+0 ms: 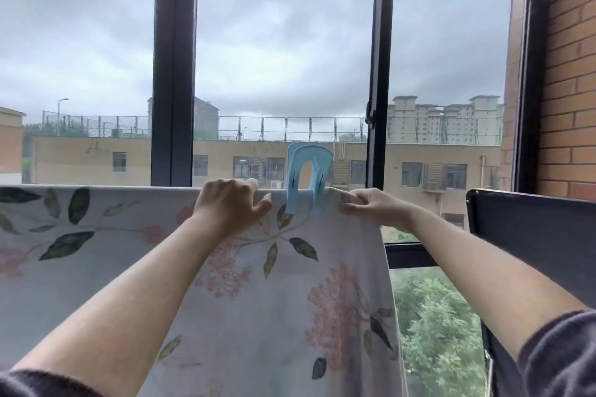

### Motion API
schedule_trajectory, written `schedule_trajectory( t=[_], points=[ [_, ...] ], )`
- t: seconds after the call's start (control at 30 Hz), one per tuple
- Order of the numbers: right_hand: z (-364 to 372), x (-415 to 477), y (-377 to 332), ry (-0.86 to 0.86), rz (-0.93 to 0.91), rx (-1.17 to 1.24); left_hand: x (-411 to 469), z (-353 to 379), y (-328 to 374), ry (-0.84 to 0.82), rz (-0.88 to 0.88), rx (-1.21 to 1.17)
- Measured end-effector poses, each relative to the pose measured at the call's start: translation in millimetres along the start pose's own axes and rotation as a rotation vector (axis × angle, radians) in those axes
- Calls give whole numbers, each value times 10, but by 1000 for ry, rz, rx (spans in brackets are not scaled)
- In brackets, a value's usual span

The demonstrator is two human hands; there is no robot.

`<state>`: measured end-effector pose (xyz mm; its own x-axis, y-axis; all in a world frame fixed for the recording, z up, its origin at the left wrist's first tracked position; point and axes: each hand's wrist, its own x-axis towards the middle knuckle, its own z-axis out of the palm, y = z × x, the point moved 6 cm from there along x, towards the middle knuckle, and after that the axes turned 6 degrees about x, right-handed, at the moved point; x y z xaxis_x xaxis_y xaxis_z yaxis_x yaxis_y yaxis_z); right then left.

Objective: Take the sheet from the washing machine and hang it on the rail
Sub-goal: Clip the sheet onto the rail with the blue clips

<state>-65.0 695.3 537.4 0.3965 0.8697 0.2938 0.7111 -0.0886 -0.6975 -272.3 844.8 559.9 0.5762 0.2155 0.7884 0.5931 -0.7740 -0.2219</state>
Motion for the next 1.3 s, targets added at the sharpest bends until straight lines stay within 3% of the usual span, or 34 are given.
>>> schedule_trajectory(
  t=[0.1,0.23,0.47,0.63,0.8,0.9,1.03,1.1,1.2,1.3],
  points=[
    [-41,-87,322,199,-26,175,3,5,28,12,-4,-17],
    [112,-256,633,151,37,313,-2,-5,8,13,-20,-15],
    [71,-437,982,-1,142,303,-12,-23,20,-18,-25,4],
    [18,-536,1058,-117,267,148,-14,-30,38,-29,-27,-6],
    [-153,-491,1048,23,249,0,-14,-39,38,-24,-40,4],
    [-233,-602,980,86,270,217,-1,-23,49,-8,-41,10],
    [-12,-726,1114,-76,333,479,17,7,23,-5,-60,22],
    [65,-707,1220,-74,321,535,18,14,10,-9,-65,24],
    [49,-672,1262,-27,254,640,19,1,23,-1,-61,26],
    [-226,-703,1122,139,214,534,29,5,39,2,-55,17]
  ],
)
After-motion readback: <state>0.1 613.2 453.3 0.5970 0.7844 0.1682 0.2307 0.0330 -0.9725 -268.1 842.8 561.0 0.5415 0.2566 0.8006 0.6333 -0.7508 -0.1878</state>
